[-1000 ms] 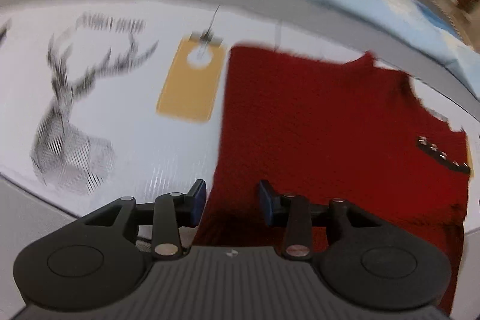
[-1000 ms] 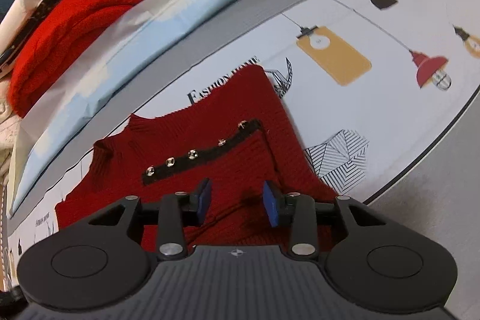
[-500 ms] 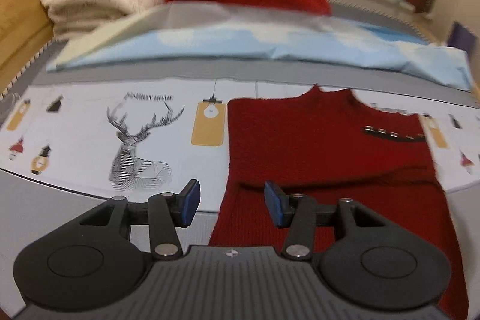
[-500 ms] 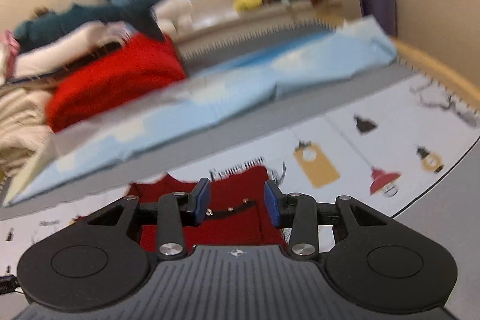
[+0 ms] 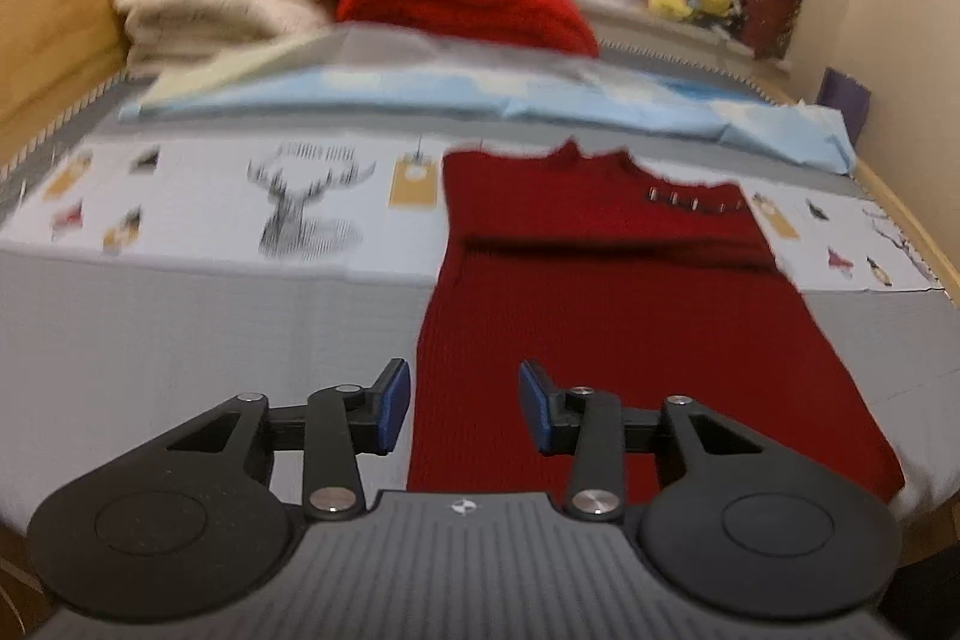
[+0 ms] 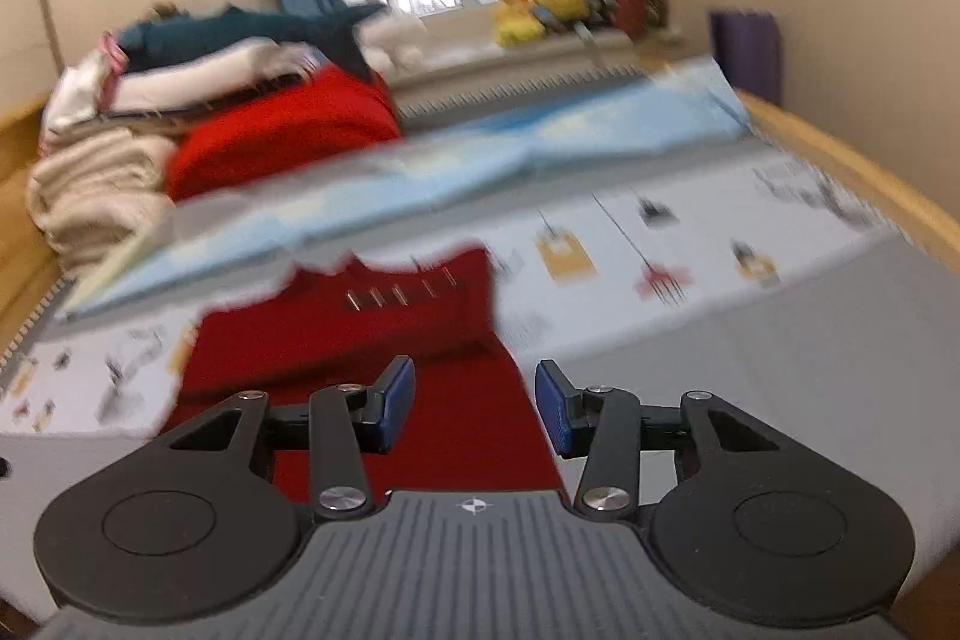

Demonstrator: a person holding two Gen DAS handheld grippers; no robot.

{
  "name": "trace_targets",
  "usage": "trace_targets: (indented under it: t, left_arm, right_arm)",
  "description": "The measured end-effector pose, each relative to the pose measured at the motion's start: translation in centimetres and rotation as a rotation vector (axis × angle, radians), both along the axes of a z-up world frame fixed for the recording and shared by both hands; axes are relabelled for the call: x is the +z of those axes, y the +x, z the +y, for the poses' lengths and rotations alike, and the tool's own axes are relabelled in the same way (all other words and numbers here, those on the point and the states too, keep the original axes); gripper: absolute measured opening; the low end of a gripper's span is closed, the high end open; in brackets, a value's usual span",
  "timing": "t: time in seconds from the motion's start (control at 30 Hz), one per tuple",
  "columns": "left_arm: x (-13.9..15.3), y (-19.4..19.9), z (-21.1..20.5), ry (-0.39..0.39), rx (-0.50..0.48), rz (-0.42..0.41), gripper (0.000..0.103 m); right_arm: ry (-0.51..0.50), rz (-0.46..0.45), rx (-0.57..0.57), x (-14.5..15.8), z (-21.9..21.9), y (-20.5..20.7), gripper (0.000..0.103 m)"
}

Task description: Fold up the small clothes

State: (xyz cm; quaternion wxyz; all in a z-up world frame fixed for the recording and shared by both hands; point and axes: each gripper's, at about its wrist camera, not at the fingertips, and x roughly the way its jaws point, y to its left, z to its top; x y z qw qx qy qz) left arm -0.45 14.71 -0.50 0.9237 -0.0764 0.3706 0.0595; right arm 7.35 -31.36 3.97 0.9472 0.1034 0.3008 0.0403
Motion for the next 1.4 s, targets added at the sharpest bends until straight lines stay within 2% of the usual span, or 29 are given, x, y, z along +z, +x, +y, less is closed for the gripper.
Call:
trace_targets:
  t: [0.1,0.17,0.23,0.3,0.37,0.43,0.47,0.63,0.77,0.9,0.97,1.03,1.17,1.4]
  left_arm:
    - [-1.6,-0.8,1.0,-0.09,0.04,0.059,0.044]
    - [-2.9,-1.1,1.7,-0.102,0.05,0.075,0.044]
    - [-4.7,-1.3,2.0,-0.101,0.053,0.1,0.044]
    - [-6.7,-1.2,2.6,-0.126,0.073,0.136,0.044]
    - [-8.6,-0.7,3.2,-0.186,0.099,0.206,0.043]
    - [-9.5,-0.1,3.8,-0.254,0.106,0.231,0.043]
    - [-9.8,0.1,4.0,-0.258,0.11,0.235,0.043]
    - [-12.3,0.7,4.5,-0.239,0.154,0.341,0.043]
    - [-13.0,0.9,4.7,-0.24,0.138,0.364,0.045]
    - [-13.9,1.1,4.9,-0.243,0.13,0.396,0.045]
    - [-14.2,1.1,5.1,-0.252,0.137,0.401,0.045]
    - [-14.2,1.5,4.8,-0.249,0.138,0.402,0.045]
    - [-14.4,1.8,4.2,-0.22,0.122,0.389,0.045]
    - [-14.5,1.7,3.2,-0.189,0.097,0.365,0.042]
  right_arm:
    - [0.023,0.074,-0.037,-4.0,-1.4,-1.7,0.046]
    - [0.03,0.172,-0.058,-6.7,-2.2,-1.8,0.046]
    - [0.078,0.281,-0.058,-8.6,-2.7,-1.2,0.046]
    - [0.099,0.318,-0.057,-9.6,-2.8,-1.0,0.046]
    - [0.061,0.342,-0.051,-10.4,-2.5,-0.7,0.046]
    - [0.036,0.374,-0.047,-11.2,-2.1,-0.3,0.046]
    - [0.031,0.39,-0.05,-11.7,-2.0,0.0,0.046]
    - [0.005,0.454,-0.067,-13.5,-1.4,1.0,0.046]
    - [-0.021,0.483,-0.09,-14.4,-1.8,1.5,0.046]
    - [0.012,0.536,-0.13,-15.7,-2.5,1.8,0.047]
    - [0.038,0.565,-0.138,-16.6,-2.6,1.9,0.049]
    - [0.032,0.556,-0.134,-16.7,-2.4,1.9,0.053]
    - [0.015,0.544,-0.129,-16.8,-2.1,1.9,0.053]
    - [0.01,0.529,-0.103,-16.6,-2.2,1.6,0.043]
